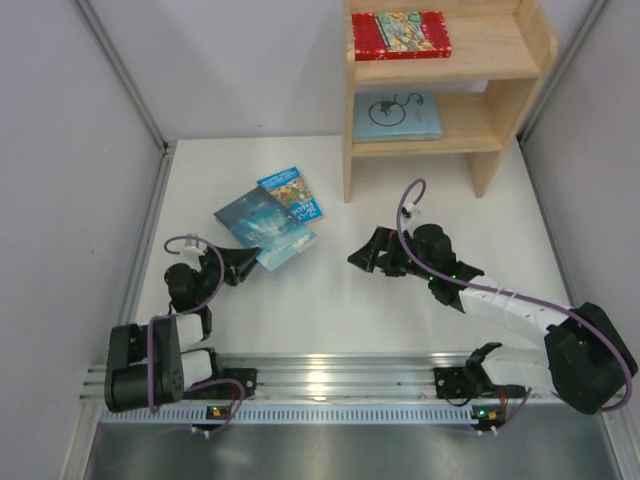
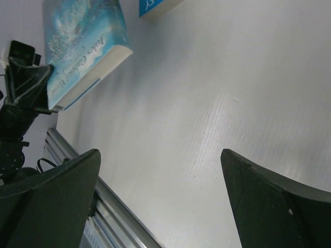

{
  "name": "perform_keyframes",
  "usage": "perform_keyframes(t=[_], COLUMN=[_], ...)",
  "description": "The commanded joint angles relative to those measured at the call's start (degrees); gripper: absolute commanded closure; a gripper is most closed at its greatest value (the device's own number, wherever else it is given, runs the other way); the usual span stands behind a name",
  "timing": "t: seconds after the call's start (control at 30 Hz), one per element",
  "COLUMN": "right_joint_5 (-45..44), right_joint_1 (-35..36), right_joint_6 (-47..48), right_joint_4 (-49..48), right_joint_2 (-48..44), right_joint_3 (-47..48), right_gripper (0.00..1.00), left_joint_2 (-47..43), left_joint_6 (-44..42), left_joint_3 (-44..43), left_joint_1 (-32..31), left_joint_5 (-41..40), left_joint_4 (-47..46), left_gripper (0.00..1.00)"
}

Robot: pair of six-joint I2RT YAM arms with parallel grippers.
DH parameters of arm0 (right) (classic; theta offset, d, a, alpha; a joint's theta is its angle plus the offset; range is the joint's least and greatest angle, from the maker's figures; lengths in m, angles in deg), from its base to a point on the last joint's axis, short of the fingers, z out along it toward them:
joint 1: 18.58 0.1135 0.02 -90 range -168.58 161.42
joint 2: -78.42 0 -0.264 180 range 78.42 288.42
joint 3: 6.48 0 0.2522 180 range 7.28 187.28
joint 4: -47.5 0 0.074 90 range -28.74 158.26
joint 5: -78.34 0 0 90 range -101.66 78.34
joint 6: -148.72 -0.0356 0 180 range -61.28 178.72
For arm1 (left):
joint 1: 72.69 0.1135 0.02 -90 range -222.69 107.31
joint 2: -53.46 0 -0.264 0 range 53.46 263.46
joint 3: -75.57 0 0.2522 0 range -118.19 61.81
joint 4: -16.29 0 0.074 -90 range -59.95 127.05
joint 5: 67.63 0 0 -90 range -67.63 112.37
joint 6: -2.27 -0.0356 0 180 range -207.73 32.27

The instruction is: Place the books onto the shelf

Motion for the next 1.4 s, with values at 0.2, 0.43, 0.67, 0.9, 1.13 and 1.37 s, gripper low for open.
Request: perform_keyframes(t=[0.2,0.43,0.67,0.9,1.13,1.37], right_joint_5=[7.7,15.0,24.8,31.8,31.0,32.4], right_joint_1=[0.7,0.0,-6.1,-6.6,-6.7,-6.6], right_joint_6=[-8.5,-3.0,4.4,3.4,2.2,-9.9], right_joint_4=[-24.3,-25.3,-17.4,-20.0,-22.2,-41.9], right_joint_2=[8.8,3.6,6.3,13.9,15.4,17.4], right_joint_3=[-3.4,-1.5,4.3,9.3,6.1,-1.8], right_gripper=[0.00,0.00,0.00,0.00,0.00,0.03], left_joint_2=[-26.1,-31.1,-34.7,-33.5,-33.2,-33.2], left_joint_6=[-15.4,-18.0,-18.3,-20.6,-21.3,-20.4], left_joint_3=[-5.9,-8.3,-7.9,-10.2,-11.1,-10.8], left_joint_1=[-0.2,-0.4,-5.6,-18.4,-20.2,-20.6], left_joint_5=[6.0,13.9,15.2,11.5,10.1,9.1], left_joint_4=[22.3,30.3,32.2,31.9,31.9,29.8], left_gripper=[1.00,1.00,1.00,1.00,1.00,1.00])
